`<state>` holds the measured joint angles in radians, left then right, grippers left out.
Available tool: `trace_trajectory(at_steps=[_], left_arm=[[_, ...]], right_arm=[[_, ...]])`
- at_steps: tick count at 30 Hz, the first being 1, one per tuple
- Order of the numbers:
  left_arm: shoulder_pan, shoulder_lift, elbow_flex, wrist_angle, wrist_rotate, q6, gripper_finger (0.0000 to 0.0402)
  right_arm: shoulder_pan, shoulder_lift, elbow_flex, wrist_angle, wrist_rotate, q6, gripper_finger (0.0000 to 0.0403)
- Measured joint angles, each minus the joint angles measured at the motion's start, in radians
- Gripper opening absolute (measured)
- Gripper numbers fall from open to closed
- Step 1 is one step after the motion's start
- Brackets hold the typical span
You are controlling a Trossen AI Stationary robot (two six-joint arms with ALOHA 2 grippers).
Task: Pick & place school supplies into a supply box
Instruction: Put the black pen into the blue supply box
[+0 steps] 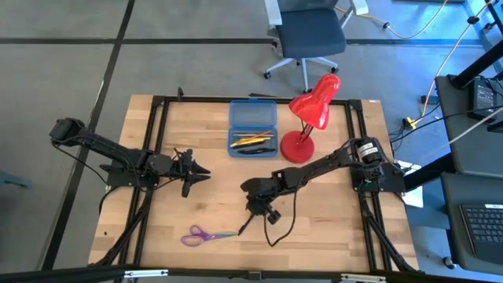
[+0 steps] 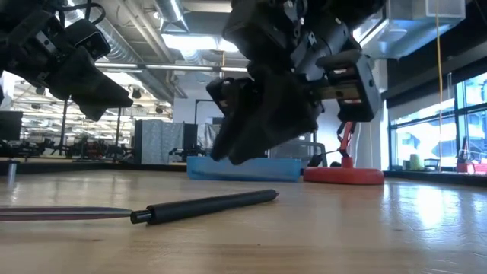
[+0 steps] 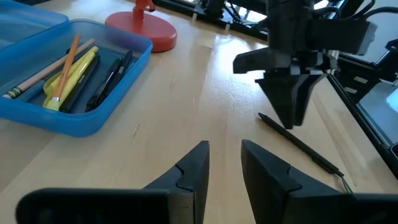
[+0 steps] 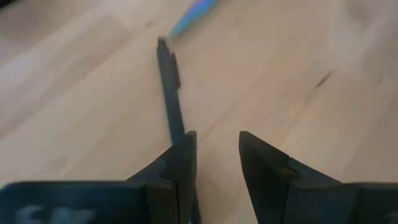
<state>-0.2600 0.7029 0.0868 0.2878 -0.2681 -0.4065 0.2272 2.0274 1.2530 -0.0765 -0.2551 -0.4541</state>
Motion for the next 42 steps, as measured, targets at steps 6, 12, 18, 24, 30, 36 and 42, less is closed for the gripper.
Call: trace_trajectory(at_steps=[6,12,18,24,30,36,42], left_arm=[[0.0,0.0,0.0,0.0,0.0,0.0,0.0086],[0.0,0.0,0.0,0.0,0.0,0.0,0.0086],[0.0,0.0,0.0,0.0,0.0,0.0,0.0086],[0.0,0.0,-0.001,-0.006,0.0,0.0,0.0086],[0.0,0.002,-0.002,0.0,0.0,0.0,0.0086],[0.0,0.002,-0.002,0.0,0.0,0.0,0.0086],[0.0,0.002,-0.002,0.0,0.0,0.0,0.0086]], right_arm=[[0.005,0.0,-0.045,0.169,-0.117,0.004,0.0126],[0.034,0.025,-0.031,0.21,-0.084,0.004,0.0126],[0.054,0.043,-0.006,0.195,-0.069,0.012,0.0126],[0.074,0.093,0.013,0.207,0.002,0.008,0.0126],[0.072,0.139,0.016,0.204,-0.008,0.022,0.0126],[0.071,0.161,0.023,0.211,-0.015,0.08,0.0123],[0.07,0.162,0.023,0.19,-0.016,0.097,0.0083]])
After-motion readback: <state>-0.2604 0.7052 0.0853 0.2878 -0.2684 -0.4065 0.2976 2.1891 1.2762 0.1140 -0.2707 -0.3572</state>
